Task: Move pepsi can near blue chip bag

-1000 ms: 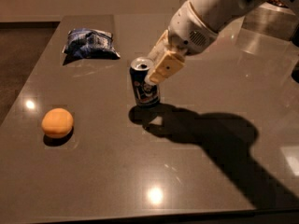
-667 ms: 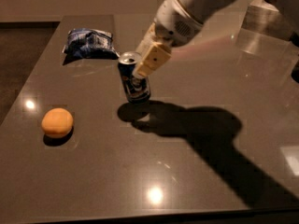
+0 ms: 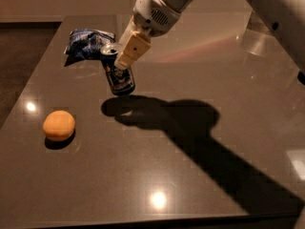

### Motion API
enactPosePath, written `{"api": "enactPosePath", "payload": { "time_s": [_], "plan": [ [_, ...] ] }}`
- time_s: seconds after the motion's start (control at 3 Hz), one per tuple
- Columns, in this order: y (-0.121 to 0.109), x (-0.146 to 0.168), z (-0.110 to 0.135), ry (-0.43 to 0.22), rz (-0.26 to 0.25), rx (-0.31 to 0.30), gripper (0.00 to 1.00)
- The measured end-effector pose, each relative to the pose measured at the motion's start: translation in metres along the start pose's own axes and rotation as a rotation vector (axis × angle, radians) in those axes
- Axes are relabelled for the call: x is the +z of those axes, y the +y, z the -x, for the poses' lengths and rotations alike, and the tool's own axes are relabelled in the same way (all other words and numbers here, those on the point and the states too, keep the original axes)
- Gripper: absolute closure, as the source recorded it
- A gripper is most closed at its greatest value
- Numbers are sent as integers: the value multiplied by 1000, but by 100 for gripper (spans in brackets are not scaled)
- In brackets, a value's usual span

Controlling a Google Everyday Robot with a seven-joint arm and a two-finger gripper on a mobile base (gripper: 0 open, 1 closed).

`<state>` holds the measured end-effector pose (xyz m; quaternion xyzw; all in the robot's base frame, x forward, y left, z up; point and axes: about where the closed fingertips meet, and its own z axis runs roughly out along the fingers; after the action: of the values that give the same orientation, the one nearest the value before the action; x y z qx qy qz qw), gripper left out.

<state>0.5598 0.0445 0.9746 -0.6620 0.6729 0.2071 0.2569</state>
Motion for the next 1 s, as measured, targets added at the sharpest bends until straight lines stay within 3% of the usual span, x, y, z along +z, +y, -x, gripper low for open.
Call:
{"api": "enactPosePath", "payload": {
  "time_s": [0.33, 0.67, 1.0],
  "plan": [
    [-28, -2, 7, -16, -60, 9, 100],
    [-77, -7, 1, -62, -167, 59, 100],
    [-106, -3, -5, -97, -219, 95, 100]
  ]
}}
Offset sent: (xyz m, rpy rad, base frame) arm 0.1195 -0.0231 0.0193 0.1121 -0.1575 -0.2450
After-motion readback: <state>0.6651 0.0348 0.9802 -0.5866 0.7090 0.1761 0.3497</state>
